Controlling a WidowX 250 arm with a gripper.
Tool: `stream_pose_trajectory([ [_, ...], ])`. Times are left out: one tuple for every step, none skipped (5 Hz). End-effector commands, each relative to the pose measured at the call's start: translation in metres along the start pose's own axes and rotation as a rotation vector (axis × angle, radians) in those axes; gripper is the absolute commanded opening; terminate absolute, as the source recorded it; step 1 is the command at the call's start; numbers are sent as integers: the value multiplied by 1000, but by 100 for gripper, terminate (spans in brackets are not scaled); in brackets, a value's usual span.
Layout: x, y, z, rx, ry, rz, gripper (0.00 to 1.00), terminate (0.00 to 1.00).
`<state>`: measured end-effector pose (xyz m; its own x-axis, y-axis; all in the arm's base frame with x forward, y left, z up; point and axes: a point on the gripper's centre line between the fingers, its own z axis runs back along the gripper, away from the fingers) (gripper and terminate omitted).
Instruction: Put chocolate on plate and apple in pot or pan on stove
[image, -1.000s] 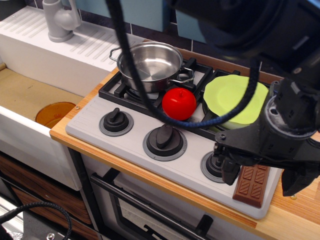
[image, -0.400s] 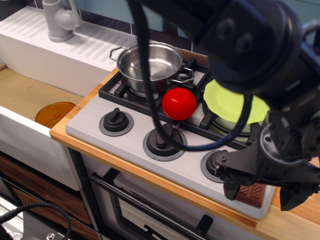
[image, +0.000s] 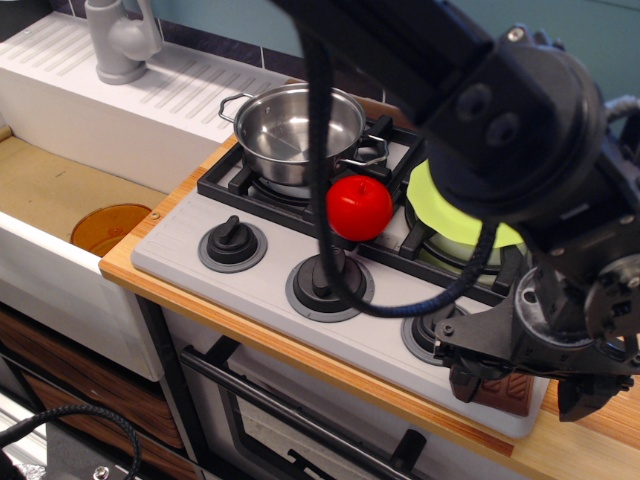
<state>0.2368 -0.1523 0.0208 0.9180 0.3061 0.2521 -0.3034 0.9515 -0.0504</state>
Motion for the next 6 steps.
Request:
stream_pose_trajectory([
  [10,-2,0,-12,-46,7,100,0],
  [11,-4,-4,0,-45,15,0,0],
  [11,-5,-2,7,-37,17,0,0],
  [10,-7,2,13,-24,25,0,0],
  [8,-9,12,31,1,34,0,0],
  [9,-8,42,64,47,39,0,0],
])
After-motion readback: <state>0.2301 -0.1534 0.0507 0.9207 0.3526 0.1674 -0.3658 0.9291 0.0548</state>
